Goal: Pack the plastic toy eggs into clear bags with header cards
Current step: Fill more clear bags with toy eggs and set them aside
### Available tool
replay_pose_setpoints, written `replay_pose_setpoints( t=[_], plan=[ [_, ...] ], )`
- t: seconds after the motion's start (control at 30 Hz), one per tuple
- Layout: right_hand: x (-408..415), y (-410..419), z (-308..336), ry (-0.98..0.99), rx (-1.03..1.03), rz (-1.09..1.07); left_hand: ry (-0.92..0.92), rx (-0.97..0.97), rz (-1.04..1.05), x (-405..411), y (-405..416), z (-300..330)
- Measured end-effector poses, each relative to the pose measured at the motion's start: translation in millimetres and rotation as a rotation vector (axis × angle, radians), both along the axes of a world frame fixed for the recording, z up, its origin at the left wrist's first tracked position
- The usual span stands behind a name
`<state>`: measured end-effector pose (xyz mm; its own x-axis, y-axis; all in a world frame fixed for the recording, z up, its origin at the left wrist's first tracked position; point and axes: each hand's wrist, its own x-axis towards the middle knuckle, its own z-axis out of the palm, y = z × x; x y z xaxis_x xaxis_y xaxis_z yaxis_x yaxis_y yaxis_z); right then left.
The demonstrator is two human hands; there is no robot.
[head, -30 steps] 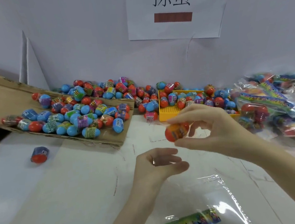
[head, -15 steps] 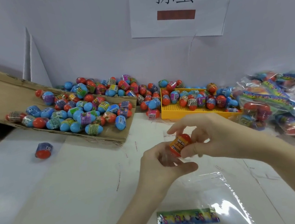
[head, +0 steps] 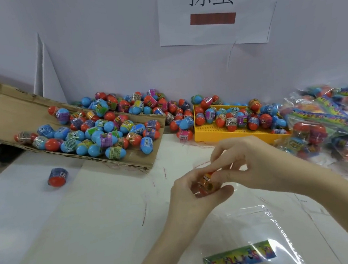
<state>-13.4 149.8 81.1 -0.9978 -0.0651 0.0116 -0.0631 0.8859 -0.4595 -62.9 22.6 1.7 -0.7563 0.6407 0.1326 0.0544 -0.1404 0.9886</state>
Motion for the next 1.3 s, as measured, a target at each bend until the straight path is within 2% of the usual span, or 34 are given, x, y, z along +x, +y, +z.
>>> replay_pose_setpoints(
  t=[0.17,0.37,0.43,0.5,0.53,0.57,0.6,0.67,0.73,0.87,0.93,0.97,1.03,1.07,1.1,1.2,1.3],
  plan=[
    [-4,6,-3,-0.100,0.079,0.052,-0.021,-0.060,-0.073,-1,0,-3],
    [-6,4,6,-0.336,-0.173,0.264,-0.119,-0.087,-0.070,-5,0,-1],
    [-20,6,11,-0.188,-0.281,0.208,-0.184,-0.072,-0.050,-6,0,-2],
    [-51,16,10,0.173,-0.393,-0.015,-0.261,-0.051,-0.036,-7,0,-3],
    [-72,23,7,0.322,-0.294,-0.135,-0.286,-0.046,-0.037,-8,0,-3],
    [-93,28,3,0.382,-0.105,-0.230,-0.312,-0.044,-0.041,-8,0,-3],
    [-112,35,-4,0.349,0.113,-0.263,-0.339,-0.035,-0.051,-9,0,-4],
    [-140,50,-26,0.148,0.466,-0.192,-0.393,-0.020,-0.061,-10,0,-5],
    [-151,56,-44,0.042,0.614,-0.156,-0.421,-0.025,-0.071,-11,0,-7],
    [-151,56,-51,0.232,0.556,-0.201,-0.404,-0.032,-0.088,-12,0,-8],
    [-144,53,-45,0.355,0.460,-0.240,-0.387,-0.025,-0.108,-12,-1,-7],
    [-138,50,-39,0.426,0.327,-0.279,-0.384,-0.021,-0.114,-12,-1,-6],
    [-117,40,-22,0.480,-0.084,-0.347,-0.386,-0.005,-0.112,-12,-1,-6],
    [-103,35,-13,0.475,-0.280,-0.326,-0.381,0.005,-0.106,-12,-1,-6],
    [-87,32,-5,0.461,-0.383,-0.272,-0.372,0.011,-0.096,-12,-1,-6],
    [-37,21,12,0.299,-0.314,-0.030,-0.335,0.016,-0.077,-11,0,-6],
    [-17,18,11,0.074,0.037,0.093,-0.278,0.010,-0.067,-9,0,-6]
  ],
)
